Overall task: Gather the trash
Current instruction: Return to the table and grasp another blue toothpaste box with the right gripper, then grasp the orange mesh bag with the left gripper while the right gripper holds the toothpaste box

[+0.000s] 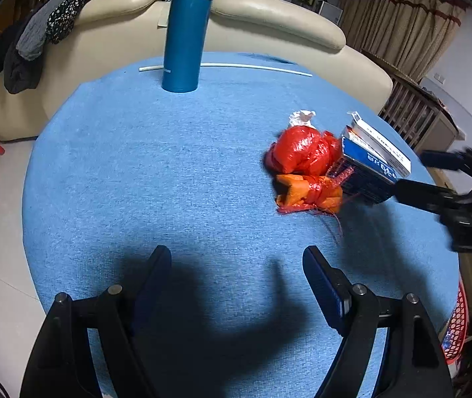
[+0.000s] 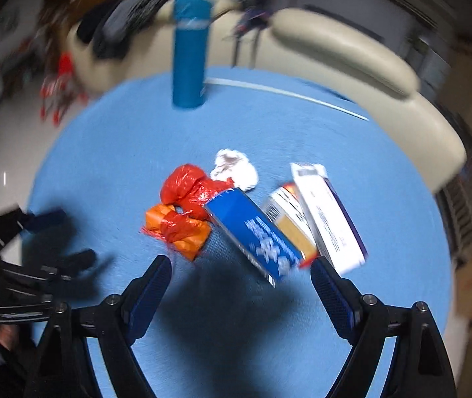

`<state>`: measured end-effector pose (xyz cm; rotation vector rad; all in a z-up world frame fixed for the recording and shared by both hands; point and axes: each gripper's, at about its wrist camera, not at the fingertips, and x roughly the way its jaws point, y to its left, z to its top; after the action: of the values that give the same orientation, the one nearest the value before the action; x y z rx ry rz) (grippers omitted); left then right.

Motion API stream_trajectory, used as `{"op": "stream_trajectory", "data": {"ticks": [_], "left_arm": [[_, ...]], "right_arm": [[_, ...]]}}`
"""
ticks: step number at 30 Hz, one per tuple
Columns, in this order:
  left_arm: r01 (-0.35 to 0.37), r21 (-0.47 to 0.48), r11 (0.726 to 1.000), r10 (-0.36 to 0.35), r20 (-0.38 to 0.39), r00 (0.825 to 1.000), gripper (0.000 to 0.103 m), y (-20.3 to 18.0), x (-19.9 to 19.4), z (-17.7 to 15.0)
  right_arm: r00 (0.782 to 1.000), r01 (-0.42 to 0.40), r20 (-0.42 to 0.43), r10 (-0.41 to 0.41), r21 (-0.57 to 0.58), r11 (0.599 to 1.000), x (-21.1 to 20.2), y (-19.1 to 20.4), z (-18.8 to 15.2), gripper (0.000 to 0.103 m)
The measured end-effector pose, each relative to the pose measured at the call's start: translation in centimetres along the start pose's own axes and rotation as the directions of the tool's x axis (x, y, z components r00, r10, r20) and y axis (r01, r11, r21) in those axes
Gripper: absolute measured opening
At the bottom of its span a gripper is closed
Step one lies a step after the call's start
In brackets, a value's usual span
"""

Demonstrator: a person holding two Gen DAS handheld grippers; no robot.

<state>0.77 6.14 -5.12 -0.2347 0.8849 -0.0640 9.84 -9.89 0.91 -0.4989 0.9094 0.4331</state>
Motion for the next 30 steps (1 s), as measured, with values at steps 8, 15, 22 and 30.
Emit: {"op": "stream_trajectory", "data": {"ticks": [8, 15, 22, 30], "left_arm": [[0.0, -0.029, 1.0, -0.001, -0.006, 1.0, 0.082, 1.4, 0.4, 0.5], [-0.002, -0.021, 1.0, 0.001, -0.027, 1.0, 0.082, 1.0, 1.1, 0.7], [0.012, 0.025, 1.0, -0.012, -0.032, 0.999, 0.082, -1.5, 1.7, 1.9], [0.041, 0.068, 0.997, -0.038, -0.044, 0.998, 0.085, -6.9, 4.6, 5.1]], "right_arm": [[0.998, -0.021, -0.068, 0.017, -0.064, 0.998, 4.5, -1.0, 1.9, 0.088], [0.985, -0.09, -0.145, 0.092, 0.02, 0.996, 8.1, -2.6, 1.4, 0.054], [0.982, -0.159, -0.057, 0.178, 0.242, 0.957, 5.6, -6.2, -0.9, 0.05], [0.977, -0.207, 0.059, 0.203, 0.466, 0.86, 1.4, -9.0, -8.3, 0.05]]}}
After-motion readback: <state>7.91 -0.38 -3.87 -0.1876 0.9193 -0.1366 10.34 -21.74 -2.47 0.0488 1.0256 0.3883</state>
